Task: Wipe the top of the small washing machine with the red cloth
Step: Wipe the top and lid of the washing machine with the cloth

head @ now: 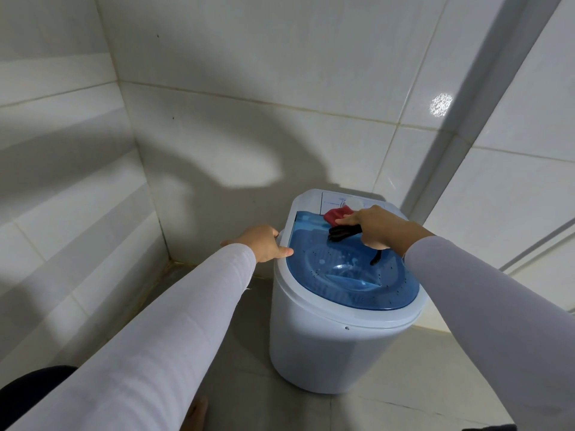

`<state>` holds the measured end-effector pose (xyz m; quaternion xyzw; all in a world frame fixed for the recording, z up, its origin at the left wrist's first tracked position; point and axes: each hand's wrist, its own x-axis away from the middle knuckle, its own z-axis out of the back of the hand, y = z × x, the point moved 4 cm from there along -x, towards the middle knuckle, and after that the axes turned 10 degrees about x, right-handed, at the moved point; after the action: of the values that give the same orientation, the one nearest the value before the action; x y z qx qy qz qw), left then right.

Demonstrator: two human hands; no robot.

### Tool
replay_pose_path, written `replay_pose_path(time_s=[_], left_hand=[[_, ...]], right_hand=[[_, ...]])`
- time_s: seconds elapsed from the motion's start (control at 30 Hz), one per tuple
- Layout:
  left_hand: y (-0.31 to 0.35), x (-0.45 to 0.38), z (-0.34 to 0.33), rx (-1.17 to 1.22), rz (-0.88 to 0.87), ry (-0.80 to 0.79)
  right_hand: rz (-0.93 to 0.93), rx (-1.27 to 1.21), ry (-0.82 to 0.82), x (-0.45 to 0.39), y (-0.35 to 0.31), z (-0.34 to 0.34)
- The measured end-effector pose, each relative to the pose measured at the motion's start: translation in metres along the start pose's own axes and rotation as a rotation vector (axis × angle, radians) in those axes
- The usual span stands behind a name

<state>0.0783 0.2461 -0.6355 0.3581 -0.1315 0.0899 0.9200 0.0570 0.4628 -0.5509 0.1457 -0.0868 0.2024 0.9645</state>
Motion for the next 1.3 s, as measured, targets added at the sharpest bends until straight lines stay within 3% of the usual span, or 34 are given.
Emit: replay_pose_path(time_s=[0.37,1.3], left_hand=[[0.005,0.007,0.002,-0.032,-0.018,0.013],[0.02,0.03,0.003,-0.105,-0.035,0.029]], right_hand=[[-0.027,0.075,-0.01,0.01,0.017,-0.007],[-0.203,-0.092,0.018,0.05,0.073,-0.034]])
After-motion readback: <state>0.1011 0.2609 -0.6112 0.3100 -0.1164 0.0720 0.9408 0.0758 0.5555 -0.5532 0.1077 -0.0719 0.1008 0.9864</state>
